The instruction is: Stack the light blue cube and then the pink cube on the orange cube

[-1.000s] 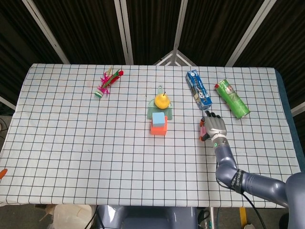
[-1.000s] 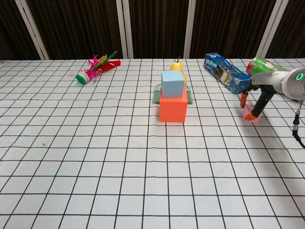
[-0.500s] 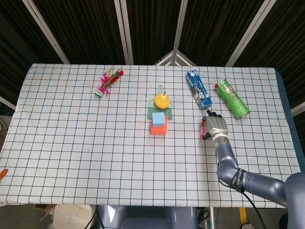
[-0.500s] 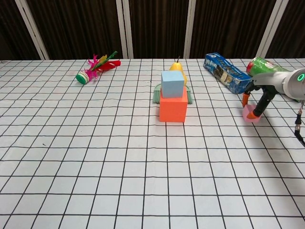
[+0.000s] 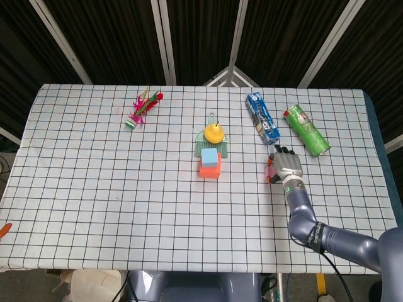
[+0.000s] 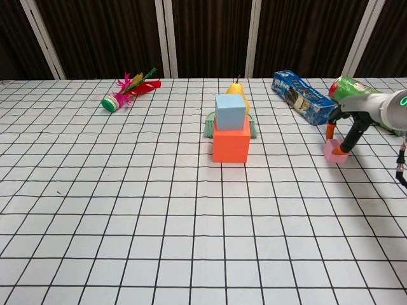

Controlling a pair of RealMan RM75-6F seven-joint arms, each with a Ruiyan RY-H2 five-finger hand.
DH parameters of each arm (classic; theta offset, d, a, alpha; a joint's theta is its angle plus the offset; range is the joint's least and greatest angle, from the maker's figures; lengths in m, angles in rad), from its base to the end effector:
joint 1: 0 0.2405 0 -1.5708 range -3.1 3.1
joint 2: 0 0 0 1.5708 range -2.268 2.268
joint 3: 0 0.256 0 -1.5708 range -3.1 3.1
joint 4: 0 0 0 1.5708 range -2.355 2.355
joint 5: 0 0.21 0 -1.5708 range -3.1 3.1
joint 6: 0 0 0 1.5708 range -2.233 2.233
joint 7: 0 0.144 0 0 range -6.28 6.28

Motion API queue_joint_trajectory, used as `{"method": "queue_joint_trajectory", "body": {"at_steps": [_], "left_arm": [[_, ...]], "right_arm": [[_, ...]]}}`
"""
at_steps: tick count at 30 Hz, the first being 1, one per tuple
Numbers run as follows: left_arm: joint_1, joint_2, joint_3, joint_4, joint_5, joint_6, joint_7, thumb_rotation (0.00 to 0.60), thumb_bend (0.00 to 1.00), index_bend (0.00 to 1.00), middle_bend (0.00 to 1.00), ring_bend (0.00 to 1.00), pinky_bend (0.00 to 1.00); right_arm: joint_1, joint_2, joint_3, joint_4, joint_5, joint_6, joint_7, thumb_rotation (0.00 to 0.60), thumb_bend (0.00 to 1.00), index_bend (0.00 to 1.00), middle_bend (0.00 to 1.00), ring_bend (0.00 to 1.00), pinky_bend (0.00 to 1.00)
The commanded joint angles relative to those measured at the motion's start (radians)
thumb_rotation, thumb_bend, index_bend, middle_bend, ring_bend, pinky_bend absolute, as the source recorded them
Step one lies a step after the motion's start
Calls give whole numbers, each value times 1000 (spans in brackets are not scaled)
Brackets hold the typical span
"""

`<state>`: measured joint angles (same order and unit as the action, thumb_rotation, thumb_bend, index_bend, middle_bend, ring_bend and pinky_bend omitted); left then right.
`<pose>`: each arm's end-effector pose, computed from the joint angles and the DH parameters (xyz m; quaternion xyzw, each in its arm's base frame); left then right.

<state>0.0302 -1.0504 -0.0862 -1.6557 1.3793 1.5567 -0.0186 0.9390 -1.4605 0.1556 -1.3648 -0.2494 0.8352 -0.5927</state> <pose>-0.3346 0.1492 0.1984 -0.5134 -0.4074 -0.3637 0.6620 -0.2083 -0.4019 0.0169 0.6342 -0.5365 0.1936 0.5221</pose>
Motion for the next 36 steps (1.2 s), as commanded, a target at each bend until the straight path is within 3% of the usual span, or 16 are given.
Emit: {"method": "queue_joint_trajectory", "body": {"at_steps": [1, 12, 19, 22, 36], "left_arm": [[-1, 0, 0, 0, 0, -1, 2, 600, 161, 158, 0, 0, 0], [-7, -5, 2, -4, -3, -12, 19, 600, 161, 159, 0, 0, 0], [-10, -5, 4, -6, 1, -17, 20, 600, 161, 158, 0, 0, 0], [-11, -5, 4, -6, 0, -18, 21, 600, 161, 158, 0, 0, 0], [-13, 4, 6, 0, 5, -27, -10, 600, 161, 158, 0, 0, 0]], "right_arm": [[-1, 0, -2, 3, 0, -3, 1, 600, 372, 437, 58, 25, 92], [-5, 2, -10, 14, -2, -22, 10, 600, 383, 457, 58, 24, 92], [-6, 9, -5, 3, -16, -20, 21, 600, 493, 487, 57, 24, 92], [-3, 19, 1, -12, -22, -13, 25, 600, 497, 487, 57, 25, 92], [51, 122, 52, -192, 3, 131, -48, 600, 497, 487, 57, 24, 92]]}}
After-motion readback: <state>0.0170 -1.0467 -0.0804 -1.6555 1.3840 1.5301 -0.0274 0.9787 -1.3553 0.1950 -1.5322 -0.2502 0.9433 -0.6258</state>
